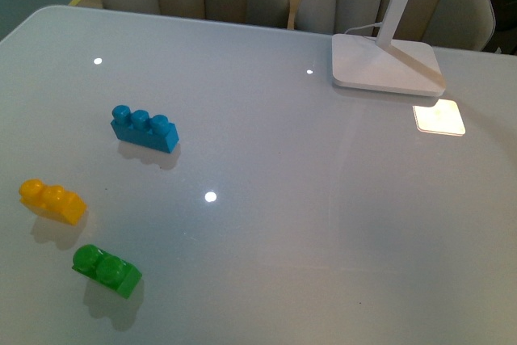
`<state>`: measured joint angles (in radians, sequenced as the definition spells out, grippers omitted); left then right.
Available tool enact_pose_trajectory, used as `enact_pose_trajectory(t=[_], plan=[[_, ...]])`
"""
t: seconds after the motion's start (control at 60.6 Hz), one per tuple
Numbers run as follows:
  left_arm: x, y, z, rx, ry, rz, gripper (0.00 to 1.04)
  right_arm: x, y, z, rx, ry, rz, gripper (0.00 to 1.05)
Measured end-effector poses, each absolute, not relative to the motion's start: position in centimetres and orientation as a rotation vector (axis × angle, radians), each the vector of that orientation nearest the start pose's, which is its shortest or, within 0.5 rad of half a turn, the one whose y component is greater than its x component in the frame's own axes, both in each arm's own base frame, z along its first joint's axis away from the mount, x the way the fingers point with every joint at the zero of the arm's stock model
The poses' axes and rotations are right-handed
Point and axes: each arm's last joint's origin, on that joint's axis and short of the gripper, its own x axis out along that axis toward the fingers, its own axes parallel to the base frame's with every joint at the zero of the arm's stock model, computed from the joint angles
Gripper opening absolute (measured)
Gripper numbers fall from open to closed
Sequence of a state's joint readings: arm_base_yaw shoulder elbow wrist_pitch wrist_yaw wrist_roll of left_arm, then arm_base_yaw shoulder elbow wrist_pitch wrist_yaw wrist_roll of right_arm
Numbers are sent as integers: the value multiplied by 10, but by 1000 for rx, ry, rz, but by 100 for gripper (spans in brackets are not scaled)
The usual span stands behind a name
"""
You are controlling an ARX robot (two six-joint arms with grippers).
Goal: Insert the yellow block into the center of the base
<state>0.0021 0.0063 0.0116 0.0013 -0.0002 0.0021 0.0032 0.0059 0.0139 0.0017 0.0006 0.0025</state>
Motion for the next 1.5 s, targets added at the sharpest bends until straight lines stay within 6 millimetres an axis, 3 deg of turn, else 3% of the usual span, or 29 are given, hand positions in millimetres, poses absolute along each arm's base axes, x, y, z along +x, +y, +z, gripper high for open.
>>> enact_pose_trajectory(t=[0.149, 0.248, 0.314, 0.446, 0.594, 0.809, 0.974, 1.172, 1.503], plan=[[97, 0, 167, 2, -7, 3, 97, 97, 0, 168, 5, -6, -4, 96], [97, 0, 167, 2, -7, 2, 97, 101, -1, 166, 24, 364, -231, 96], [97, 0, 167, 2, -8, 2, 97, 109, -6, 161, 18, 465, -254, 96], [97, 0, 167, 2, -8, 2, 97, 131, -31, 161, 27, 478, -256, 96], [97, 0, 167, 2, -8, 2, 97, 158, -74, 157, -2, 485, -234, 96], [97, 0, 167, 2, -8, 2, 97, 191, -133, 112, -72, 588, -167, 96], [97, 0, 167, 2, -8, 2, 97, 206, -164, 69, -77, 701, -136, 96], [97, 0, 167, 2, -8, 2, 97, 220, -187, 23, -52, 816, -104, 96], [97, 0, 167, 2, -8, 2, 97, 239, -209, -7, -18, 857, -80, 96]])
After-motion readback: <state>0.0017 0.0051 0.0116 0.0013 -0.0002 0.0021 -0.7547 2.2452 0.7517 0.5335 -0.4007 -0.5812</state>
